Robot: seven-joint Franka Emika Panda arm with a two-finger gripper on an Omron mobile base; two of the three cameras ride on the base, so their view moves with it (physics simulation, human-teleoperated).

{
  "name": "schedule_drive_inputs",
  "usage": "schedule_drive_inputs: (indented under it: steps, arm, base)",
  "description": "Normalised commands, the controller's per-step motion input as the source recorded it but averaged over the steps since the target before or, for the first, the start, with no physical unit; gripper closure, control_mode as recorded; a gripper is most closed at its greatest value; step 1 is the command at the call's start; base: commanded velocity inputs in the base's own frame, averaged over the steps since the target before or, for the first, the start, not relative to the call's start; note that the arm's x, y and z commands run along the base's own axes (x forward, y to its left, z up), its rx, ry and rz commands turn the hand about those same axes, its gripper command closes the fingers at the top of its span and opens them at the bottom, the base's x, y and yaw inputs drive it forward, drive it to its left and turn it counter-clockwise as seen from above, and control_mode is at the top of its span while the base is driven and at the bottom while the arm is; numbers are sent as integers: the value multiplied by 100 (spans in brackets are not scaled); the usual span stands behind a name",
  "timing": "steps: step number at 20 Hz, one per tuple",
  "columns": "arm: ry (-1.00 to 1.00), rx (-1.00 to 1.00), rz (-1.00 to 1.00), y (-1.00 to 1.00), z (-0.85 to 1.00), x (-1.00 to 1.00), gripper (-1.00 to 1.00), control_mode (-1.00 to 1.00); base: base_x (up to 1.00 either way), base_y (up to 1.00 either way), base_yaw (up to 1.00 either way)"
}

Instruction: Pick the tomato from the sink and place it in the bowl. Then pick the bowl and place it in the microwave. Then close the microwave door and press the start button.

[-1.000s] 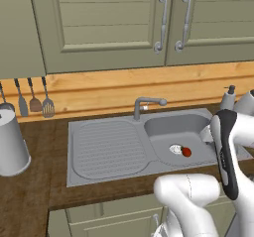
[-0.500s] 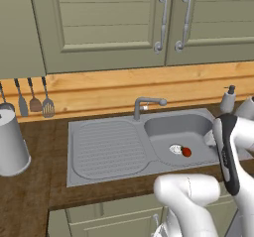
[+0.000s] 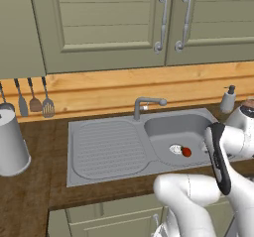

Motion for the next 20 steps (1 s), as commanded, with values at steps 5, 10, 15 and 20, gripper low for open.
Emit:
schedule_drive_inputs:
  steps: [5, 10, 15, 20]
  arm:
    - [0, -7, 0, 0, -33, 54, -100, -100]
    - [0, -2, 0, 0, -12, 16, -100, -100]
    - [1, 1, 0, 0, -7, 8, -100, -100]
    - [5, 3, 0, 0, -22, 19, -100, -100]
  base:
    - [0, 0, 0]
    - [0, 0, 0]
    - [0, 0, 0]
    - [0, 0, 0]
